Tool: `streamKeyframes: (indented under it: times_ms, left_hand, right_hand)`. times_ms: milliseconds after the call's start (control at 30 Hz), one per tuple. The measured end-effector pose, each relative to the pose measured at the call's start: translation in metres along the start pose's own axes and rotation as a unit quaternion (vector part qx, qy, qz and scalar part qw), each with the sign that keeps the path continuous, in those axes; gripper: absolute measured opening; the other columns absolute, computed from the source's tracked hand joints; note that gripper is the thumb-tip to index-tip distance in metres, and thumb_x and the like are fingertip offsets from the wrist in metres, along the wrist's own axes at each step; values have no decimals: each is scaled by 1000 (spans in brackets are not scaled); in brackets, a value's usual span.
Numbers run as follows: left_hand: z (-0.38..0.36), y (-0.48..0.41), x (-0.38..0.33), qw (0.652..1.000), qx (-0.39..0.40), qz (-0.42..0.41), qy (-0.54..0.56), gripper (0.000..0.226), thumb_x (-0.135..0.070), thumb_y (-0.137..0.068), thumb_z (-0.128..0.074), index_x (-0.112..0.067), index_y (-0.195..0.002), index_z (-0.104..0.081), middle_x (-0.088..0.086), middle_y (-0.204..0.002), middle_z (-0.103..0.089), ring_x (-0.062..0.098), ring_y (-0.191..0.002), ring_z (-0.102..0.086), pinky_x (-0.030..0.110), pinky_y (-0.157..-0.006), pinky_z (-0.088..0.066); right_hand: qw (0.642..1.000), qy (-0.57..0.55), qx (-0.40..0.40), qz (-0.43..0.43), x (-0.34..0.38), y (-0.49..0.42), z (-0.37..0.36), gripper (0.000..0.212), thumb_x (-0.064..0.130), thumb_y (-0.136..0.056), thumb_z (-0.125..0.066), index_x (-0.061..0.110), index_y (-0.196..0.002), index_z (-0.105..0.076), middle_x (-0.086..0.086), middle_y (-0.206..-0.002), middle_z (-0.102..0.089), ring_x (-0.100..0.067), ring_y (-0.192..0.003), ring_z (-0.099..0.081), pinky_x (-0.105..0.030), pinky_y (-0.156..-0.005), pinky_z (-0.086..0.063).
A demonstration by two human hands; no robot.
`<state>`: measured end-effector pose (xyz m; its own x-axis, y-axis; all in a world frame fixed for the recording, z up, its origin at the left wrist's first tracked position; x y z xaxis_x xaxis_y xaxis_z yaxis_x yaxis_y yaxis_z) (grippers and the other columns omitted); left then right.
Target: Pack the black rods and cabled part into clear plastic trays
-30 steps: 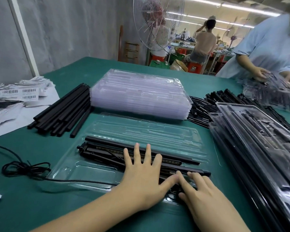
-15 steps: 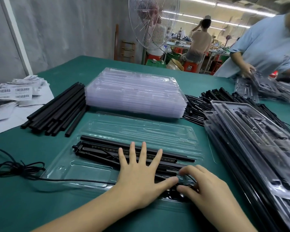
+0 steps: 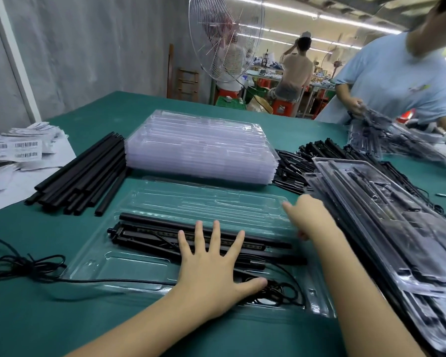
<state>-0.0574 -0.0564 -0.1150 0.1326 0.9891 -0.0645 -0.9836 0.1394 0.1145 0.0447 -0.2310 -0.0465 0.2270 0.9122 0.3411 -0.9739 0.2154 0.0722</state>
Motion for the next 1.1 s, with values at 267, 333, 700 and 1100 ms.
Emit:
streamKeyframes:
  times_ms: [267, 333, 700, 1100]
  left_hand:
    - [5, 0, -1, 998, -32, -39, 34, 96, -88, -66, -7, -42, -145, 20, 1, -152, 35, 21, -138, 36, 49, -110, 23]
    - [6, 2, -1, 997, -46, -44, 43, 94, -86, -73, -12, -38, -149, 14, -4, -156, 24, 17, -140, 32, 44, -112, 22]
    - [9, 5, -4, 998, -33, -50, 26, 91, -80, -81, -14, -28, -150, 13, -1, -158, -3, 17, -146, 8, 41, -118, 12]
    - [10, 7, -6, 998, -28, -46, 29, 71, -59, -96, -11, -20, -152, 9, 1, -161, 7, 12, -146, 12, 34, -116, 17]
  right_hand:
    - [962, -241, -108, -63, -17, -24, 5, 25, 10, -88, -52, 3, -110, -62, -17, -110, -64, -31, -94, -59, -30, -75, -44]
    - [918, -373, -130, -42, -17, -6, 12, 29, 5, -89, -43, 7, -111, -63, -8, -100, -62, -28, -76, -60, -28, -65, -48]
    - [831, -554, -26, -46, -39, 74, 18, 69, 68, -90, -20, 9, -70, -51, -15, -94, -63, -28, -80, -58, -35, -72, -46]
    - [989, 62, 99, 93, -24, 92, -6, 43, 35, -90, -58, 27, -131, -51, -7, -133, -50, -25, -121, -49, -29, -99, -41]
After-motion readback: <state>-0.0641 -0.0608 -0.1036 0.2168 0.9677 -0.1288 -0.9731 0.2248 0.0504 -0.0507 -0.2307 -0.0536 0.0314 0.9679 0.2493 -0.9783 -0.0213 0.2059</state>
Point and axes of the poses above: each hand's wrist, its own y-axis away from the middle knuckle, its own z-axis out of the back of the hand, x = y × z, the point moved 5 cm from there along -y, towards the middle knuckle
